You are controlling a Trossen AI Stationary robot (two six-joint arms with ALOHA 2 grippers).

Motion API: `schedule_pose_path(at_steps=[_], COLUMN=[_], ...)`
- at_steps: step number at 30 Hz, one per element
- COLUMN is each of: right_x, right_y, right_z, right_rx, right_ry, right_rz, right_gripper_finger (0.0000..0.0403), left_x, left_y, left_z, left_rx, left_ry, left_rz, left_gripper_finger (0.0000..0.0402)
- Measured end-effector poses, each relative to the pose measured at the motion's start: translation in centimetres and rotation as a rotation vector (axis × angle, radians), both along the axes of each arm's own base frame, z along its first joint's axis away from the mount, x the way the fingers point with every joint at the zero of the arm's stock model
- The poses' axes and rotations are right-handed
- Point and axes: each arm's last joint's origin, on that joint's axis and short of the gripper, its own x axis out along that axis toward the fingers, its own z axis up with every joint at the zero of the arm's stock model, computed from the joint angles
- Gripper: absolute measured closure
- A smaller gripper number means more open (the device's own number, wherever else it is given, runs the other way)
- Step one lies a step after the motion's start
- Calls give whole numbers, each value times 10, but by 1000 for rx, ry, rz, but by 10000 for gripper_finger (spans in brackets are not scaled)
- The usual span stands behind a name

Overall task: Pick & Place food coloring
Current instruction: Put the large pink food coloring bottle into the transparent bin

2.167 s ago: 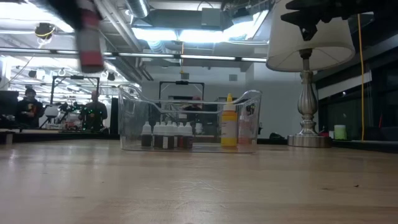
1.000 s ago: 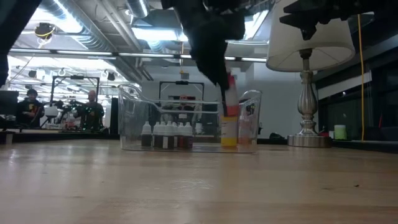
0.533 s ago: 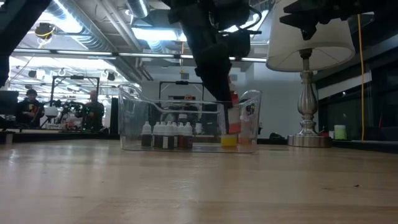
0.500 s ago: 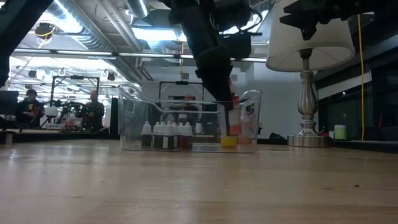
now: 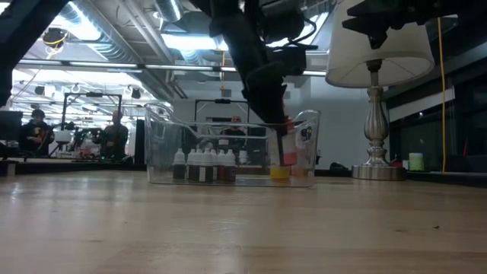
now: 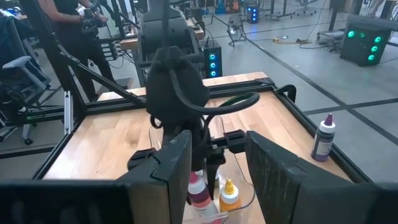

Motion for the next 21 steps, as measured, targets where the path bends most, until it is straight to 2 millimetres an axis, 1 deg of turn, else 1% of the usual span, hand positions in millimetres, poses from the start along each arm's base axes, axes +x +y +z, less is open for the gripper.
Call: schedule_pose_path(at_steps=[5,11,16,21], right_x=[0,0,0,0], right_y=[0,0,0,0], right_z=[0,0,0,0], right_rx=[-1,-3,-3,-3], right_ry=[0,0,0,0], right_rz=[1,0,0,1], right_gripper_finger=[250,250,250,250], left_x=[1,6,9,9], left_y=[2,-2,-4,-2], left_z=[-6,-23,-26,-26], left_rx=[-17,-36,-37,-36], left_ry=[12,39,32,30], left_rz=[33,55,49,53], left_gripper_finger=[254,254,253,240])
